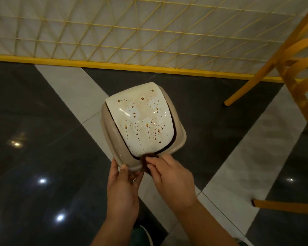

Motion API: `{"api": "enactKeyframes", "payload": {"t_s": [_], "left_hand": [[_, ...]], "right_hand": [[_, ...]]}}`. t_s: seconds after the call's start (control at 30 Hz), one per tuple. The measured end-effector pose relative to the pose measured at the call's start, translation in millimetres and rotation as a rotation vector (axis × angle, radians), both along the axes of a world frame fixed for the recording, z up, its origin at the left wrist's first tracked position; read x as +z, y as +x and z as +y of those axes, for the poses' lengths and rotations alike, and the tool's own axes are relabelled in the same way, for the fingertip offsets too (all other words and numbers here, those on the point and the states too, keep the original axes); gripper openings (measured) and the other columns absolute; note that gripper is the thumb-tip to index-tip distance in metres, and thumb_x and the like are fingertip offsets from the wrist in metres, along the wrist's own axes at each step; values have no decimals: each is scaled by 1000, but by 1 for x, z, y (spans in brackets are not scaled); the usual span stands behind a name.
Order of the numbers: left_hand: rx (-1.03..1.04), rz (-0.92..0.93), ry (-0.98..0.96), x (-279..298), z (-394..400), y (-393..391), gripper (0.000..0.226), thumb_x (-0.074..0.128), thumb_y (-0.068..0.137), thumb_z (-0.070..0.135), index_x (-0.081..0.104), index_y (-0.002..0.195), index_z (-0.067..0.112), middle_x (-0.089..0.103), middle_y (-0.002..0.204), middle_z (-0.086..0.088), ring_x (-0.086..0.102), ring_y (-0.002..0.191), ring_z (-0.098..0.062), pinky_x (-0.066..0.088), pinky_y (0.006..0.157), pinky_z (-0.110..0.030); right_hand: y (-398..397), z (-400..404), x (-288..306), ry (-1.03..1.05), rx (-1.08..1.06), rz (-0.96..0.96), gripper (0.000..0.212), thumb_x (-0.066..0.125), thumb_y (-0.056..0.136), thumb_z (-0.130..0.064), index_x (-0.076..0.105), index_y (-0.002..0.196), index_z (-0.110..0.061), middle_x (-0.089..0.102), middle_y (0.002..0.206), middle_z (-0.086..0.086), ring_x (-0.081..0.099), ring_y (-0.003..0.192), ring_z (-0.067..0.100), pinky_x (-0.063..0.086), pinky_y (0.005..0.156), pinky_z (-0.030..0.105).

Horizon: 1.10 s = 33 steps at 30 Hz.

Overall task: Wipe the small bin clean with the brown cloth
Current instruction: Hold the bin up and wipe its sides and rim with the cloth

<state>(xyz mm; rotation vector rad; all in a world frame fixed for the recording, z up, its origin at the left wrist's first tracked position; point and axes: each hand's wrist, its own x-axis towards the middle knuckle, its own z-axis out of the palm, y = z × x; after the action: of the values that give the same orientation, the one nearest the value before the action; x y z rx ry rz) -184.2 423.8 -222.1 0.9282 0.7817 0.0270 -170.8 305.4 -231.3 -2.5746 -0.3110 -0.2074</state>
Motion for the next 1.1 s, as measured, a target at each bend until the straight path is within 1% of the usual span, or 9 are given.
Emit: {"api": "enactKeyframes", "payload": {"t_s": [0.07,0.17,0.3,0.4,0.47,0.57,0.73,0.93,1.1], "left_hand": [[-6,31,-19,-1,5,-1,39,39,102,15,50,137,29,67,121,-7,65,107,-23,50,93,-40],[-52,69,-37,1,6,-2,40,40,102,14,50,137,30,67,120,-6,65,102,-21,52,82,-35],[-155,90,-20,5,1,-7,40,40,102,13,50,137,29,70,112,-6,66,94,-20,52,79,-34],[-214,115,16,8,5,-14,40,39,102,13,50,138,29,69,114,-6,66,98,-21,53,79,-34],[-244,136,45,9,10,-17,40,38,103,14,50,137,29,69,114,-6,67,99,-22,53,79,-34],[-316,157,99,12,12,-18,38,36,103,15,51,136,29,69,113,-6,67,98,-22,54,79,-35],[-381,169,186,16,8,-15,42,33,103,13,49,137,32,68,114,-6,66,98,-21,53,80,-33],[-431,194,221,16,13,-11,43,32,103,12,50,135,33,68,106,-14,63,94,-26,53,77,-32],[-483,204,230,12,18,-10,42,32,103,13,50,135,33,66,105,-18,62,94,-27,54,78,-31]], "right_hand": [[4,-26,6,-63,-11,-7,25,51,91,-34,72,103,-28,67,95,-7,64,70,11,55,53,26],[5,-58,11,-88,-83,30,20,64,86,-28,73,103,-27,66,93,-6,63,67,12,54,50,26],[-11,-70,15,-66,-146,80,23,68,84,-27,72,106,-29,65,93,-8,62,69,8,53,54,20],[-25,-77,14,-62,-178,90,23,70,82,-25,72,104,-29,65,92,-8,59,68,6,47,55,12],[-29,-87,19,21,-339,126,21,66,86,-24,71,106,-29,65,94,-6,55,71,4,39,60,8],[-23,-99,31,246,-557,160,23,58,92,-26,66,113,-30,64,102,-7,53,83,2,34,71,10],[16,-90,70,402,-486,60,26,56,93,-31,62,118,-36,55,102,-18,49,89,-12,36,77,8],[6,-76,61,263,-325,128,25,60,89,-31,66,114,-29,56,108,-12,55,94,2,47,85,16],[-12,-80,52,276,-308,113,23,63,88,-26,68,110,-28,59,102,-13,57,88,0,49,80,14]]}}
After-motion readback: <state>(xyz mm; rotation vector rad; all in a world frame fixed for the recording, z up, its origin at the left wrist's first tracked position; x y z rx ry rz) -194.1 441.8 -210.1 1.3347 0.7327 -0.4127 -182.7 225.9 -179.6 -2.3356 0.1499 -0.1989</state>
